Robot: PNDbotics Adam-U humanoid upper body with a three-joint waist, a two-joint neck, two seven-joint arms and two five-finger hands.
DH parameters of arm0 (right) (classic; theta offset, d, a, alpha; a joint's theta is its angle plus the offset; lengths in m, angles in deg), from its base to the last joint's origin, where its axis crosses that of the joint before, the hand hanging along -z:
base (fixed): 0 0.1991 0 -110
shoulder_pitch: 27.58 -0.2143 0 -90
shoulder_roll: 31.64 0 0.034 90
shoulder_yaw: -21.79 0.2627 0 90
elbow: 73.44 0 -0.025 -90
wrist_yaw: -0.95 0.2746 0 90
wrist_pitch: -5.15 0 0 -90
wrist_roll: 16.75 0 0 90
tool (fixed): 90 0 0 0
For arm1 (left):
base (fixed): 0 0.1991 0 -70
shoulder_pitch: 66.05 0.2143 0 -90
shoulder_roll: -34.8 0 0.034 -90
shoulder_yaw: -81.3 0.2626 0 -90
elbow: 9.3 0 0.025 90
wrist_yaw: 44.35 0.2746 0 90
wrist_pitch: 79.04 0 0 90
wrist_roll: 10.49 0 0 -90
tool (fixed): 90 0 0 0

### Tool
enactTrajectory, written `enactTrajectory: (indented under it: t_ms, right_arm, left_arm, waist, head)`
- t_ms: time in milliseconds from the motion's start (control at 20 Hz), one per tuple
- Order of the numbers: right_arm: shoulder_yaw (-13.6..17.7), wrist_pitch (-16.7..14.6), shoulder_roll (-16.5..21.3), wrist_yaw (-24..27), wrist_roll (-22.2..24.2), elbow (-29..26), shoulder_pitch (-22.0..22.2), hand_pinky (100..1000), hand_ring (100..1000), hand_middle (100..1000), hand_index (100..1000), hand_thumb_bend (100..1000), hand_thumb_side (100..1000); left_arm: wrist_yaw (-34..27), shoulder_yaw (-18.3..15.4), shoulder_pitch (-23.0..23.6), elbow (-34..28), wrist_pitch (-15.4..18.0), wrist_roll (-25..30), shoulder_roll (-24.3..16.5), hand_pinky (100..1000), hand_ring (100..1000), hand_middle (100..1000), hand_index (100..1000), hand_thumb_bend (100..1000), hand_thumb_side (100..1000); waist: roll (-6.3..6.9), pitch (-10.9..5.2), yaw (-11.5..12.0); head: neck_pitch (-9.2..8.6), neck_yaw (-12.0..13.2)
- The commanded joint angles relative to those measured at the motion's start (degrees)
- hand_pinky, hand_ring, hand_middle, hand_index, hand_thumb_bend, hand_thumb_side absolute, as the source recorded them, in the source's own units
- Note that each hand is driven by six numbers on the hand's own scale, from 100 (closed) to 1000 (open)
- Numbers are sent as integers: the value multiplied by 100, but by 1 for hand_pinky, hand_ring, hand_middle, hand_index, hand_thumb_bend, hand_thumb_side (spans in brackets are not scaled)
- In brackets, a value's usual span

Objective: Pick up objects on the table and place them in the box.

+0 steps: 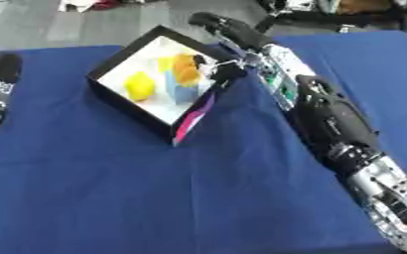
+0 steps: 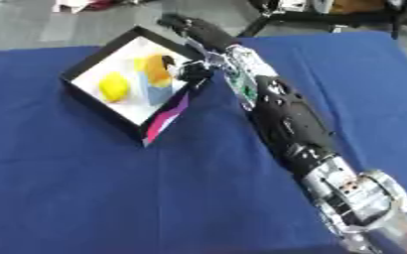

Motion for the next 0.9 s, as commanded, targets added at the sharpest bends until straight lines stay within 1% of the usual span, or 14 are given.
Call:
enactTrajectory:
  t_ms: [50, 150, 250, 350, 450, 550, 700, 800, 900]
  right_arm:
    - [-7, 189, 596, 1075, 21, -1132, 220, 878, 858, 866, 919, 100, 332]
    - [50, 407, 917, 1887, 7, -1939, 670, 857, 826, 827, 896, 100, 397]
    - [172, 570, 1173, 2525, -23, -2738, 1270, 840, 801, 795, 886, 100, 420]
    - [339, 646, 1326, 2961, 14, -3478, 1915, 833, 793, 780, 876, 100, 417]
    - [529, 657, 1329, 3272, 63, -4074, 2593, 824, 791, 768, 866, 100, 439]
    - [731, 657, 1208, 3481, 69, -4473, 3208, 813, 786, 753, 851, 100, 458]
    - [1028, 642, 840, 3649, 33, -4797, 4019, 811, 792, 751, 844, 100, 469]
    - [1169, 628, 588, 3667, 43, -4879, 4440, 805, 791, 749, 840, 100, 490]
    - [1272, 621, 385, 3679, 9, -4940, 4756, 800, 787, 744, 834, 100, 505]
  left_arm:
    - [14, -60, 7, -67, 8, -68, -163, 829, 622, 610, 844, 728, 709]
    - [19, -68, 53, -45, 18, -98, -195, 829, 622, 609, 843, 728, 709]
    - [25, -81, 92, -25, 26, -132, -227, 829, 622, 609, 842, 727, 709]
    - [23, -94, 119, -3, 36, -173, -239, 828, 619, 606, 841, 726, 707]
    - [-6, -87, 155, 24, 46, -212, -252, 829, 620, 607, 841, 725, 707]
    - [-15, -72, 162, 46, 63, -231, -238, 829, 621, 608, 841, 724, 707]
    - [-21, -79, 165, 79, 64, -277, -210, 829, 622, 609, 840, 723, 707]
    - [-34, -89, 174, 100, 54, -320, -200, 828, 622, 610, 839, 720, 705]
    - [-44, -94, 187, 117, 44, -359, -193, 828, 623, 611, 839, 717, 705]
  waist:
    - [-59, -109, -84]
    - [-111, -123, -174]
    - [-159, -132, -250]
    - [-201, -132, -298]
    - [-230, -132, -363]
    - [-228, -126, -408]
    - [-202, -112, -451]
    - [-188, -108, -484]
    - [-179, -107, -515]
  head:
    - [-11, 124]
    - [-11, 205]
    - [-11, 282]
    - [-11, 342]
    - [-11, 409]
    - [-11, 480]
    - [-11, 616]
    - [-11, 680]
    - [-11, 730]
